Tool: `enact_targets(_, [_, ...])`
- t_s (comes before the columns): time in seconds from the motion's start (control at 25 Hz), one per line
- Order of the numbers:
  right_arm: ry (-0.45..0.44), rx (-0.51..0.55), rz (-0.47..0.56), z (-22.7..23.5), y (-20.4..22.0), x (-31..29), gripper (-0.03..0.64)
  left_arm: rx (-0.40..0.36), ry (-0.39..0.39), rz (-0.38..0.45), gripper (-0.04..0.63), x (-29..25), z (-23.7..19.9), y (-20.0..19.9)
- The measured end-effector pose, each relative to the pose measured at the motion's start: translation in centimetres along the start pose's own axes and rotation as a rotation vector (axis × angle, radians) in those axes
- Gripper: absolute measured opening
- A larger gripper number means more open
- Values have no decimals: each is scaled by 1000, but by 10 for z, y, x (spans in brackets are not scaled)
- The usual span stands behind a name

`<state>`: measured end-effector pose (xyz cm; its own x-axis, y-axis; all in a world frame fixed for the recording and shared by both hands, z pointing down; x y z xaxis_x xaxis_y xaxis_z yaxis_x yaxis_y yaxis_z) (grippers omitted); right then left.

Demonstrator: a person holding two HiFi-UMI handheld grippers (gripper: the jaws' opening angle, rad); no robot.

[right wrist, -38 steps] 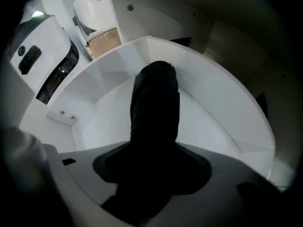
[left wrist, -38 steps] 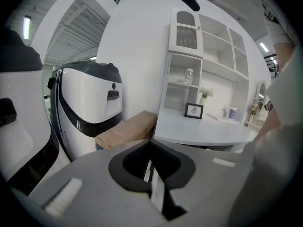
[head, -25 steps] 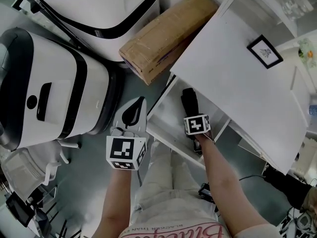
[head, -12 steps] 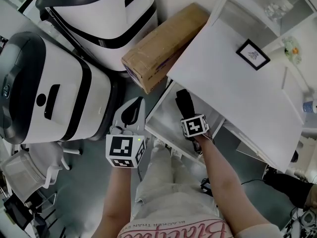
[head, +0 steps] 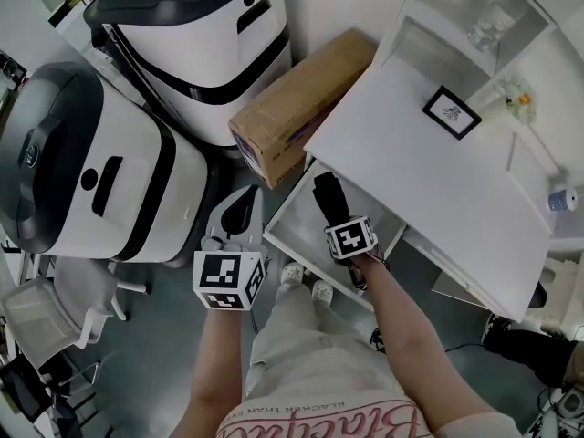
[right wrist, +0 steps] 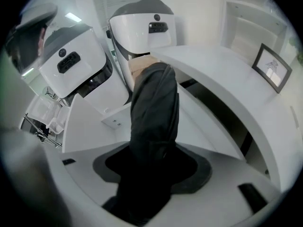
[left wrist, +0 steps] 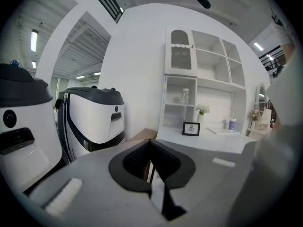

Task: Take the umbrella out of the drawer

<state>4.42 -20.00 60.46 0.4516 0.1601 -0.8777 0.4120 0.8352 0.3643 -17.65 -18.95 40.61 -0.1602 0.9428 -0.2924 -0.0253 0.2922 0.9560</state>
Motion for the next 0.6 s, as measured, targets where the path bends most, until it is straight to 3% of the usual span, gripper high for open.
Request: enact_targets(0.6, [-34, 97, 130, -20, -31, 57, 247, -47, -11, 99, 9, 20, 9, -40])
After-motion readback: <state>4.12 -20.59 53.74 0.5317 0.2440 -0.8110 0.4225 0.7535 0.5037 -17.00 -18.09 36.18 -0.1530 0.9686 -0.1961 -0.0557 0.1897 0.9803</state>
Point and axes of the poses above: the fingertips, and each gripper's own axes: x backward along the fingers, z to its right, y out of its underside, the point moved 8 cm from there along x, backward along the fingers, and after that the axes turned 13 degrees about -y, right-handed, at the moved point
